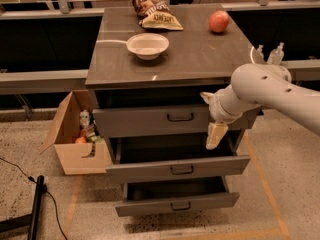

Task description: Open top drawer

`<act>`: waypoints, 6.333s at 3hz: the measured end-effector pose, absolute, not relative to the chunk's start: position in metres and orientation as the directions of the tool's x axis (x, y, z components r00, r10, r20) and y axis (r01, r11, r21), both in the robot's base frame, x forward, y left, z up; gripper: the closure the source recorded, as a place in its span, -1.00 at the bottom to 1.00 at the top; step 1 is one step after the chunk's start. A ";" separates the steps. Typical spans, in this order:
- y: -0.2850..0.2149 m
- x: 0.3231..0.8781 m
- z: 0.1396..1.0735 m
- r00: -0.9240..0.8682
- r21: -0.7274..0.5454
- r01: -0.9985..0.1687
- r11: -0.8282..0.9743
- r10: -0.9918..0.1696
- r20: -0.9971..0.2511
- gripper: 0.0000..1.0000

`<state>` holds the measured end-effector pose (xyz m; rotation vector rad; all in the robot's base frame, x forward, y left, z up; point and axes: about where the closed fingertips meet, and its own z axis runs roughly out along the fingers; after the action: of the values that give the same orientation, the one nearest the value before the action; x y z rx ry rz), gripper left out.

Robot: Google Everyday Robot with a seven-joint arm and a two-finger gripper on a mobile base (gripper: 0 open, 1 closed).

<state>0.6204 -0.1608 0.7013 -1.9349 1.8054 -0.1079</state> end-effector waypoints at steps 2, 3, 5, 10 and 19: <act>-0.156 0.647 0.679 0.149 -0.397 -0.917 -0.045 -0.961 -0.233 -1.00; -0.155 0.655 0.671 0.147 -0.399 -0.916 -0.048 -0.964 -0.222 -1.00; -0.153 0.664 0.658 0.146 -0.392 -0.918 -0.055 -0.968 -0.206 -0.17; -0.152 0.618 0.723 0.126 -0.276 -0.960 -0.054 -0.960 -0.251 -0.99; -0.151 0.577 0.710 0.078 -0.023 -0.997 -0.075 -0.961 -0.267 -1.00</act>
Offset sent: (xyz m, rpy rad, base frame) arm 0.0416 0.0046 -0.0309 -0.0548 -0.0090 0.0292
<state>0.5768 -0.1512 0.7102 -2.1504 1.9895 0.2690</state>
